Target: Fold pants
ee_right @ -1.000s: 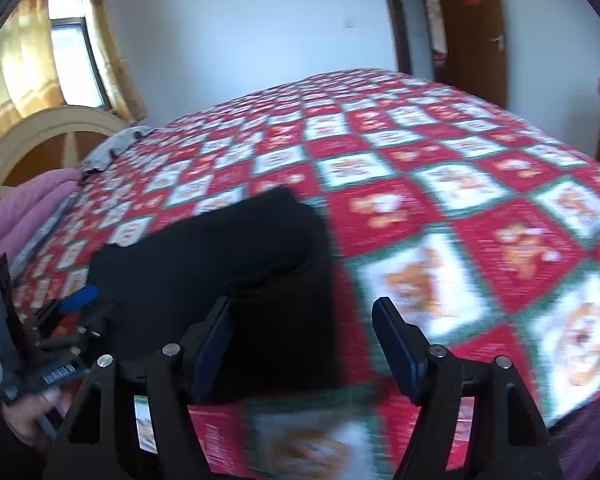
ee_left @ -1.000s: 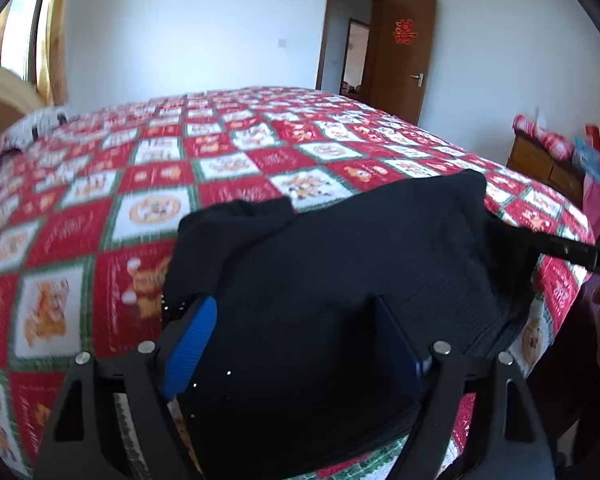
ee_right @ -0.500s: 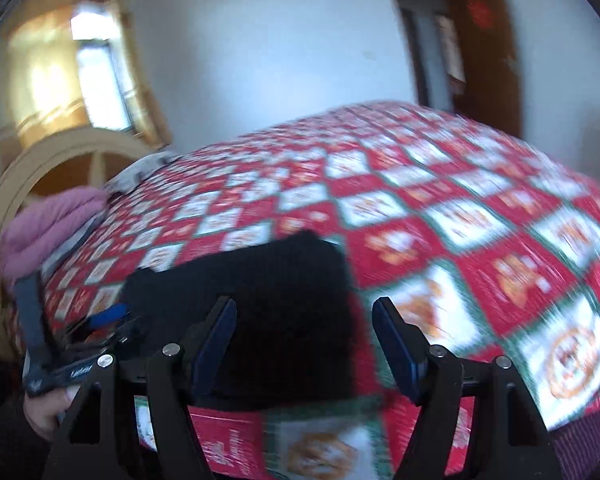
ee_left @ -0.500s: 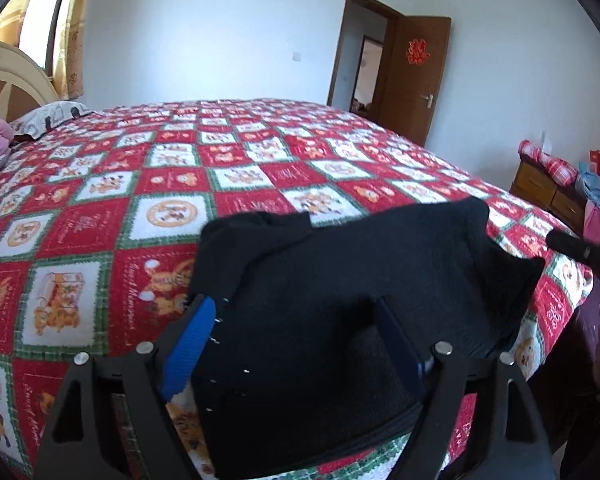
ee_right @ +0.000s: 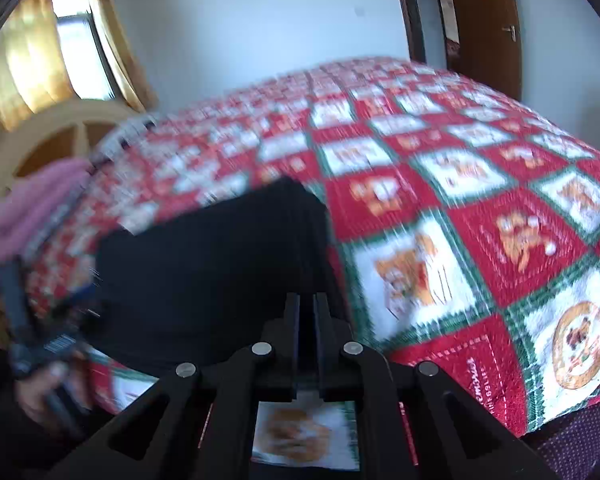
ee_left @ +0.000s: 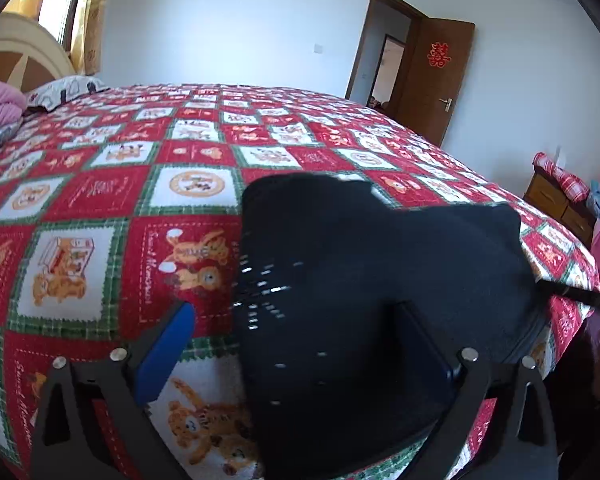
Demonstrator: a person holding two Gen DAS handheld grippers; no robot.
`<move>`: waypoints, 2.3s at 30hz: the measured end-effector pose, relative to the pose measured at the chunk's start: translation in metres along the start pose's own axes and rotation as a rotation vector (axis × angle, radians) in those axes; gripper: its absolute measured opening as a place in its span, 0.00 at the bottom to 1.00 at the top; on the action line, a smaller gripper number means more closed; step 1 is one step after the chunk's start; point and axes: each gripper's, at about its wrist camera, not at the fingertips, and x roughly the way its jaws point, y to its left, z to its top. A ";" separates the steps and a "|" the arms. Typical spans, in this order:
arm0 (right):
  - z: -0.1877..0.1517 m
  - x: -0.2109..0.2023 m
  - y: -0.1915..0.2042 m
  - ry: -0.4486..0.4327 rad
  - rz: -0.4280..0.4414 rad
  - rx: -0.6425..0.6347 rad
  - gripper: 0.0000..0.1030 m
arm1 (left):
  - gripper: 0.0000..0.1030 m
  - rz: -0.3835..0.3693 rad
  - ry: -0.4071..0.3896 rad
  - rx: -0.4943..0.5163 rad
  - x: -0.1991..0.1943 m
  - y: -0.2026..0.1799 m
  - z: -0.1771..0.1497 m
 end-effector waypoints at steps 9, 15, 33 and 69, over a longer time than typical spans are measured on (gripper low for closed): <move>0.005 -0.008 0.003 -0.040 -0.045 -0.032 0.07 | 0.98 0.002 -0.105 -0.033 -0.017 0.026 0.044; 0.027 -0.014 0.004 -0.117 -0.034 -0.010 0.42 | 0.81 -0.070 -0.042 -0.001 0.008 0.020 0.056; 0.046 0.061 -0.009 0.010 -0.016 0.021 0.57 | 0.49 0.082 0.004 0.111 0.042 0.009 0.052; 0.020 0.033 -0.029 -0.018 0.106 0.083 0.72 | 0.95 -0.008 0.054 -0.012 0.003 0.019 0.006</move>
